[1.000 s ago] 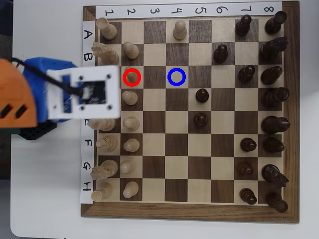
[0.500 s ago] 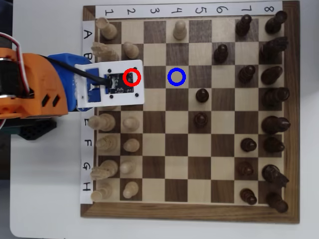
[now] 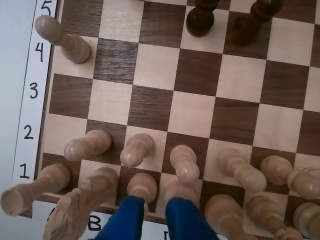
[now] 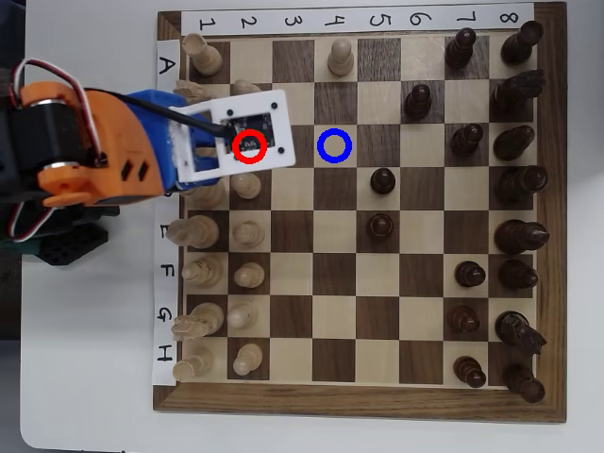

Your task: Move the piece to destination

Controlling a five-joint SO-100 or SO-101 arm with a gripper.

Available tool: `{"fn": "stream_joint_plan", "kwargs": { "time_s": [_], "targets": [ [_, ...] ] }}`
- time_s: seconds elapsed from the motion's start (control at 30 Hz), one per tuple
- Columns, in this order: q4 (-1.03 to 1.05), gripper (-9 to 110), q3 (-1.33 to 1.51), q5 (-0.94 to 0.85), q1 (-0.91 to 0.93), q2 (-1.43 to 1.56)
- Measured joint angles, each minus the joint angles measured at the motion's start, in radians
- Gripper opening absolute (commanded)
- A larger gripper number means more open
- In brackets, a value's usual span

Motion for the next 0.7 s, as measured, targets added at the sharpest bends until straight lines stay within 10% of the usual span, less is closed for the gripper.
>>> {"fn": "stream_joint_plan", "kwargs": {
  "time_s": [0.7],
  "targets": [
    [-0.175, 11, 0.055, 0.0, -0.072, -0.101]
  ]
}}
